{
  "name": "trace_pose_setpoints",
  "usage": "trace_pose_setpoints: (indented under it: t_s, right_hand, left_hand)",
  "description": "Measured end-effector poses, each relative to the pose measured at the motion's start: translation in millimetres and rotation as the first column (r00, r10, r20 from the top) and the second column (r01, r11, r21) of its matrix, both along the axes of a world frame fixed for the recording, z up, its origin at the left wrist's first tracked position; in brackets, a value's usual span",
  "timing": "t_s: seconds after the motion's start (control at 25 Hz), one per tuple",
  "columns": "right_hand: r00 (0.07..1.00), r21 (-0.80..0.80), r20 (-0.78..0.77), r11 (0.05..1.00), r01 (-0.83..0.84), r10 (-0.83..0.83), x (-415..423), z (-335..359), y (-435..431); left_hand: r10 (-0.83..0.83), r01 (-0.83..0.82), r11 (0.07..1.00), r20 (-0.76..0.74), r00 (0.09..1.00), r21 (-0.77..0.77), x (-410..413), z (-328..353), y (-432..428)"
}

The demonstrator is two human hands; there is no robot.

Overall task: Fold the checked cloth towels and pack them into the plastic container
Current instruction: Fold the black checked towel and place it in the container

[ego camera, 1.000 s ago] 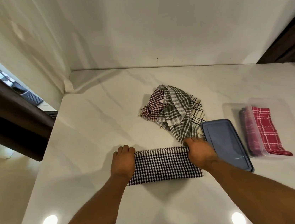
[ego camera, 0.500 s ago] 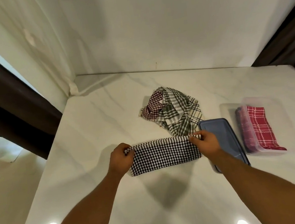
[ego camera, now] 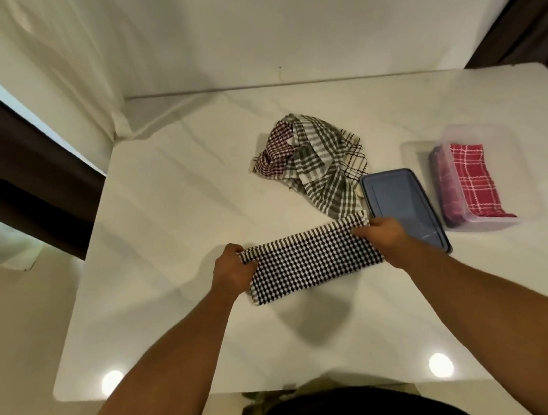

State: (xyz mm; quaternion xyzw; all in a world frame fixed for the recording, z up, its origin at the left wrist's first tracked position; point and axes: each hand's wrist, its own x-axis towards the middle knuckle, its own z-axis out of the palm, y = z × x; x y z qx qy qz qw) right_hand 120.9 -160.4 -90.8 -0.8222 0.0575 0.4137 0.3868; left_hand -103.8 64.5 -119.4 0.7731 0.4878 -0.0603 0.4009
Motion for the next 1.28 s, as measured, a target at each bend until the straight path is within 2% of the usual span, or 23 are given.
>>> trace_pose_setpoints:
  t_s: [0.08, 0.16, 0.36, 0.44, 0.64, 0.84, 1.0, 1.16, 1.28]
  right_hand:
    - [0.997, -0.018, 0.022, 0.997, -0.08, 0.08, 0, 5, 1]
    - [0.97, -0.088, 0.136, 0.977, -0.192, 0.203, 2, 6, 0]
    - [0.922, -0.148, 0.288, 0.963, -0.225, 0.26, 2, 10, -1]
    - [0.883, -0.183, 0.372, 0.955, -0.233, 0.287, 5, 15, -2]
    - [0.815, -0.179, 0.477, 0.944, -0.276, 0.328, 10, 34, 12]
    - [0.767, -0.094, 0.493, 0.902, -0.422, 0.41, -32, 43, 54]
    - [0.706, -0.149, 0.442, 0.822, -0.55, 0.553, -78, 24, 83]
    - [0.651, -0.141, 0.463, 0.775, -0.616, 0.602, -102, 14, 91]
    - [0.661, -0.118, 0.506, 0.804, -0.583, 0.554, -106, 12, 92]
  left_hand:
    - [-0.012, 0.012, 1.0, 0.009, 1.0, -0.008, 2, 0, -1]
    - [-0.018, 0.018, 1.0, 0.017, 1.0, 0.0, 3, 0, -4]
    - [0.081, -0.079, 0.997, 0.11, 0.991, -0.016, 12, 5, -3]
    - [0.126, -0.117, 0.991, 0.155, 0.98, -0.062, 17, 7, -4]
    - [0.205, -0.173, 0.965, 0.152, 0.967, -0.199, 22, 0, -8]
    - [0.403, -0.292, 0.859, 0.203, 0.892, -0.42, 25, 2, -14]
    - [0.497, -0.272, 0.742, 0.23, 0.837, -0.613, 27, 14, -17]
    - [0.543, -0.254, 0.679, 0.238, 0.805, -0.689, 26, 22, -17]
    - [0.559, -0.225, 0.631, 0.234, 0.795, -0.743, 27, 27, -21]
